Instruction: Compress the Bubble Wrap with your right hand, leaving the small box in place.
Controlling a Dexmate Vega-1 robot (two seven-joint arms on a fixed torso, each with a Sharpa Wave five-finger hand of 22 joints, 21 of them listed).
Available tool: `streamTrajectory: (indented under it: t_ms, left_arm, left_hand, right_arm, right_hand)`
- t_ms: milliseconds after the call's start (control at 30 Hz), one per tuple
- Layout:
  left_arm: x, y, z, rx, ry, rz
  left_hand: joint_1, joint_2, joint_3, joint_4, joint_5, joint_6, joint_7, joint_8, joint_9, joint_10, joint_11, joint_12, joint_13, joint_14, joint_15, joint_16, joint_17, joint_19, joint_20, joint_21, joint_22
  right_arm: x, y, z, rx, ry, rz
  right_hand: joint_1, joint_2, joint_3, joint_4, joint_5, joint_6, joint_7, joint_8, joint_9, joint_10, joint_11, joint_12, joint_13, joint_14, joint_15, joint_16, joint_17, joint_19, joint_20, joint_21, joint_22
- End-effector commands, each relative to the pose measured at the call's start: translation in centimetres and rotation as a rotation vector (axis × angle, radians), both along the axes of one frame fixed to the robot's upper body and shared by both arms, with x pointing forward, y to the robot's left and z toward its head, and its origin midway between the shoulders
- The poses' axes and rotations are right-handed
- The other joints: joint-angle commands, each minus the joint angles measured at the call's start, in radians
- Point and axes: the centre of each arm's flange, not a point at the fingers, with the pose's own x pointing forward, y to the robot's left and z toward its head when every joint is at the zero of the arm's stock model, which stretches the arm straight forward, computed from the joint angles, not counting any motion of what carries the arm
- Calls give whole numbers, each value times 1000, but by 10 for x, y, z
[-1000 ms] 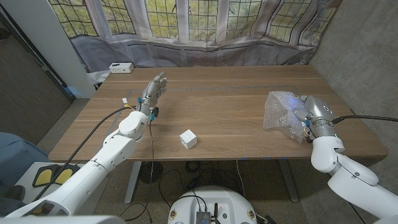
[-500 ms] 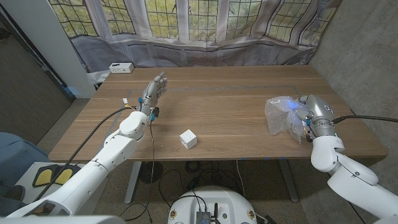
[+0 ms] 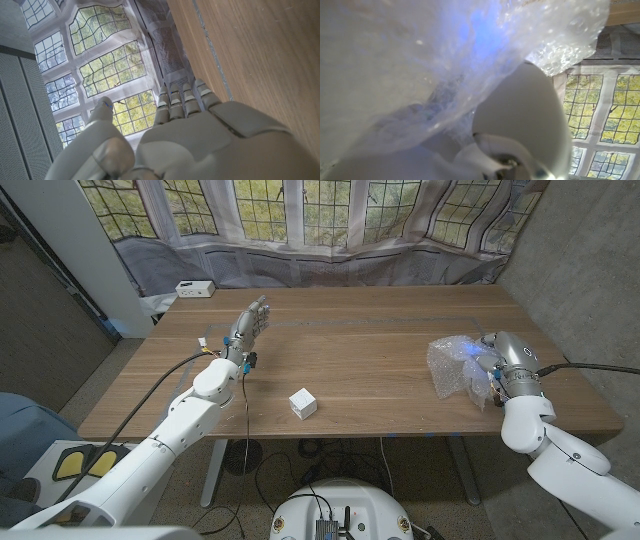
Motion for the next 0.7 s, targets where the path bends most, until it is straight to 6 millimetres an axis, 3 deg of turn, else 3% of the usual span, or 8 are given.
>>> streamTrajectory:
  t_ms: [33, 167, 300, 700]
  left_arm:
    - [1, -3, 1, 4, 3, -3]
    - [1, -3, 1, 5, 7, -2]
    - [1, -3, 1, 3, 9, -1]
    - [3, -5, 1, -1, 8, -3]
  left_hand:
    - [3, 7, 9, 0, -1, 11, 1, 0, 6, 5, 3, -6, 2, 10, 1, -1, 3, 1, 7, 1, 4]
    - [3, 8, 9, 0, -1, 12, 1, 0, 6, 5, 2, -6, 2, 11, 1, -1, 3, 1, 6, 1, 4]
    - [3, 8, 9, 0, -1, 14, 1, 0, 6, 7, 2, -5, 2, 11, 1, -1, 3, 2, 5, 1, 4]
    - [4, 9, 10, 0, -1, 12, 0, -2, 6, 9, 4, -5, 2, 11, 2, -1, 3, 1, 6, 1, 4]
  right_arm:
    - [-4, -2, 3, -27, 25, -7]
    - [-4, -1, 3, -58, 45, 2]
    - [-6, -1, 6, -78, 57, 12]
    - [-5, -2, 9, -121, 104, 23]
  right_hand:
    - [1, 37, 1, 19, 11, -15, -9, -12, 1, -7, -16, -3, 3, 82, -138, -33, -14, -48, -14, 4, -6]
    - [-42, 47, 3, 38, 18, -41, -19, -30, 3, -23, -21, -21, -6, 43, -132, -82, -48, -86, -13, 5, -20]
    - [-68, 39, 4, 41, 23, -60, -26, -41, 4, -40, -23, -39, -16, 12, -132, -124, -79, -115, -13, 2, -30]
    - [-183, 10, -28, 57, 20, -174, -2, -76, 6, -142, 2, -112, -44, -125, -79, -199, -98, -216, 12, -24, -52]
